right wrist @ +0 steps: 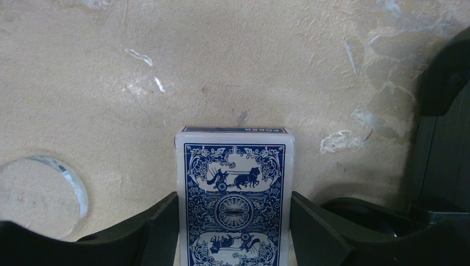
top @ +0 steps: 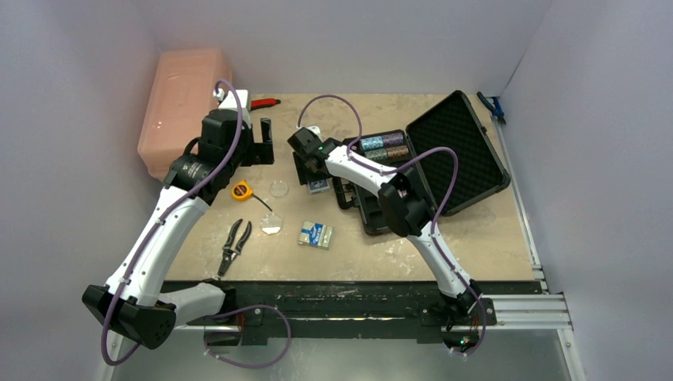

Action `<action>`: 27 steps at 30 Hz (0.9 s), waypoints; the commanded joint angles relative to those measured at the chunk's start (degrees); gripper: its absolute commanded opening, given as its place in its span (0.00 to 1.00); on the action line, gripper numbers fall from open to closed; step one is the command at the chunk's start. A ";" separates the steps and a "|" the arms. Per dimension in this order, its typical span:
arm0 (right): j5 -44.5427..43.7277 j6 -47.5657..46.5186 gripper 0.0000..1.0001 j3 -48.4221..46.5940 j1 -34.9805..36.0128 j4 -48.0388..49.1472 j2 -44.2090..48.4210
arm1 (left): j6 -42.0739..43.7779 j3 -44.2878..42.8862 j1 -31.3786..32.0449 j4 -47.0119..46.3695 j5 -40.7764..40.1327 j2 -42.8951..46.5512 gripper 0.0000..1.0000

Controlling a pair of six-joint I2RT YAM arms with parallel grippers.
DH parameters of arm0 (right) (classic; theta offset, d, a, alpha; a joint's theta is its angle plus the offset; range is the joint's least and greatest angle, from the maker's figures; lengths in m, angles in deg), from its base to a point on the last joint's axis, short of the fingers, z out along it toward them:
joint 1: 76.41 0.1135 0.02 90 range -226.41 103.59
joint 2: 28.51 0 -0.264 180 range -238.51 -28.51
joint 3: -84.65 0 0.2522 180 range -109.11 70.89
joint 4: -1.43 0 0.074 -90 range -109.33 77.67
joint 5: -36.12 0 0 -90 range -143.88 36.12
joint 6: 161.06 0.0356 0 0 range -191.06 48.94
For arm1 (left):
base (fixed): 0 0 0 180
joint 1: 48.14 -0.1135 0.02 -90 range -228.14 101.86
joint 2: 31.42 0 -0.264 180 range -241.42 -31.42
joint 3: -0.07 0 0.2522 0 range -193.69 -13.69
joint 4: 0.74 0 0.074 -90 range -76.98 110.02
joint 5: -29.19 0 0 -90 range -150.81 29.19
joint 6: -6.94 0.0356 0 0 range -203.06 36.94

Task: Pack up texas hold em set

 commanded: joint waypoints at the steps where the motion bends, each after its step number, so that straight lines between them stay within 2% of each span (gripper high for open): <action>1: 2.24 -0.77 0.19 0.76 0.72 3.07 6.28 | 1.25 0.05 -0.03 -2.14 -1.22 1.35 1.00; 8: 4.07 -1.28 0.14 1.28 0.72 4.79 11.38 | 1.28 0.19 -0.03 -2.20 -1.44 1.48 1.00; 9: 4.36 -1.42 0.11 1.34 0.72 4.96 11.87 | 1.29 0.20 -0.03 -2.28 -1.49 1.47 1.00; 11: 5.02 -1.74 0.00 1.74 0.72 5.56 13.00 | 1.39 0.28 -0.03 -2.40 -1.61 1.41 1.00; 22: 4.27 -4.27 0.00 8.64 0.71 11.58 21.62 | 1.60 1.78 -0.02 -4.22 -1.97 3.46 1.00; 27: 5.11 -6.58 0.00 8.92 0.72 12.39 24.35 | 1.76 1.83 -0.03 -4.25 -2.32 3.33 1.00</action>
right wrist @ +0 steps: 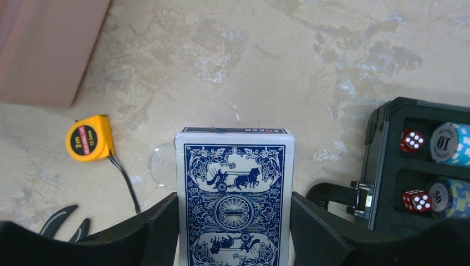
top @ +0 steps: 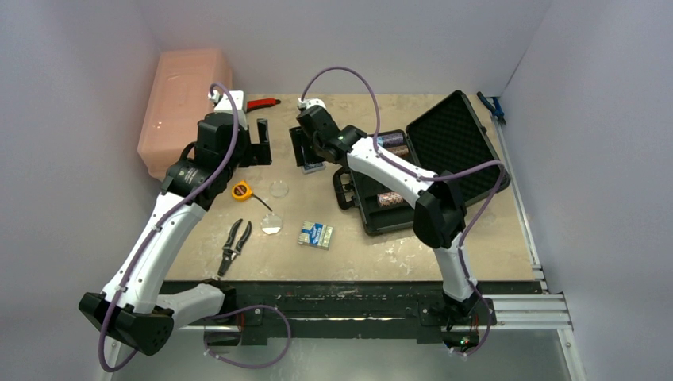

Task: Pack up texas hold em set

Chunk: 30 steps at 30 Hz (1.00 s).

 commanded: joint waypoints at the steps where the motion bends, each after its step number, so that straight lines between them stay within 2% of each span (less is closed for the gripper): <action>1: 0.03 -3.42 0.00 -0.05 0.25 5.02 5.54 | 1.60 0.33 -0.02 -2.81 -1.09 1.12 1.00; 14: -4.68 -6.17 0.00 4.84 -1.23 4.94 11.50 | 1.70 0.08 -0.01 -2.71 0.50 -0.34 1.00; 30: -1.96 -7.54 0.00 18.33 -7.97 7.98 20.91 | 1.38 0.08 0.06 -2.78 2.37 -1.55 0.99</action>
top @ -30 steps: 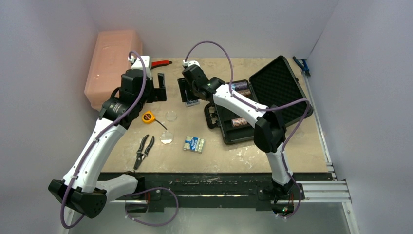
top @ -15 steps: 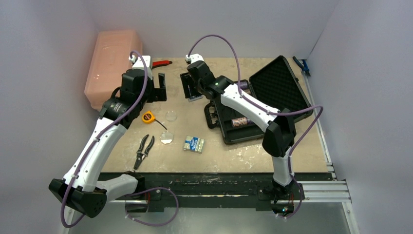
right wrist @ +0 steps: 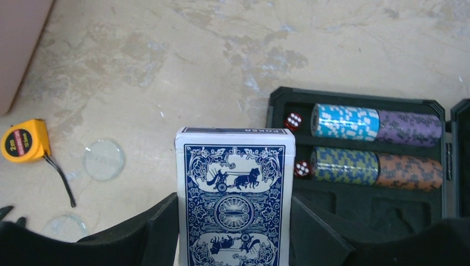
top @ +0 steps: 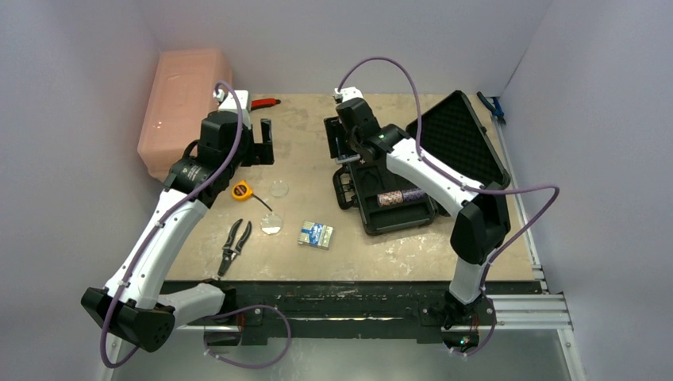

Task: Pack up texas hold em set

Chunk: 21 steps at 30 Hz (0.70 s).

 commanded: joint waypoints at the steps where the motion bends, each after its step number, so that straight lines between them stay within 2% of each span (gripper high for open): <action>1: 0.94 -1.07 0.00 4.04 -2.09 4.56 5.93 | 0.29 0.08 0.06 -1.97 0.84 -0.67 0.99; 14: 1.54 -1.51 0.00 15.51 -5.38 8.47 9.53 | 0.46 -0.12 0.06 -1.74 1.06 -1.65 0.99; 21: 1.38 -5.06 0.00 20.54 -10.84 11.08 11.38 | 0.38 -0.19 0.06 -1.72 1.39 -1.90 0.99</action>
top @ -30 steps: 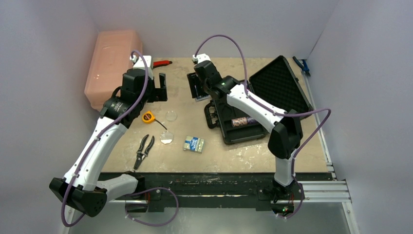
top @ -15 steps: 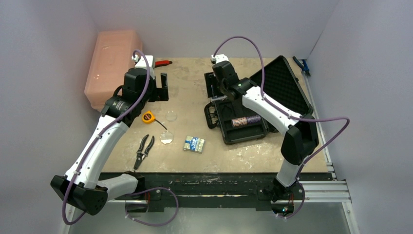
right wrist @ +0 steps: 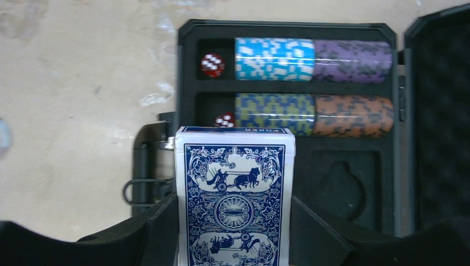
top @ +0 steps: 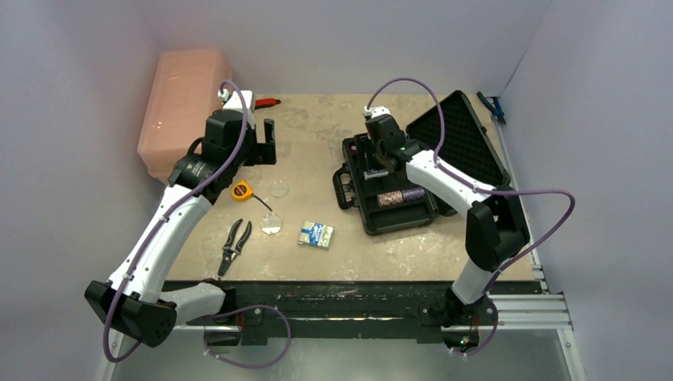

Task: Pack up texas hold em set

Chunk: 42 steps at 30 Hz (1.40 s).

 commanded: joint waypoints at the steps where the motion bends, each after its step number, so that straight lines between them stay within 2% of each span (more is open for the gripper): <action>1: 0.10 -3.71 0.00 1.78 -4.02 5.09 4.52 | 0.30 -0.19 0.06 -1.47 0.90 -0.11 0.99; 19: 2.87 -15.80 0.00 8.12 -12.24 11.19 3.53 | -0.23 -0.32 0.06 -1.36 2.53 -0.61 0.98; 36: 4.30 -17.62 0.00 12.32 -14.71 14.29 3.24 | -0.50 -0.36 0.15 -1.30 3.50 -1.18 0.97; 42: 7.43 -16.56 0.00 13.24 -14.78 15.21 3.23 | -0.50 -0.36 0.15 -1.29 3.68 -1.08 0.96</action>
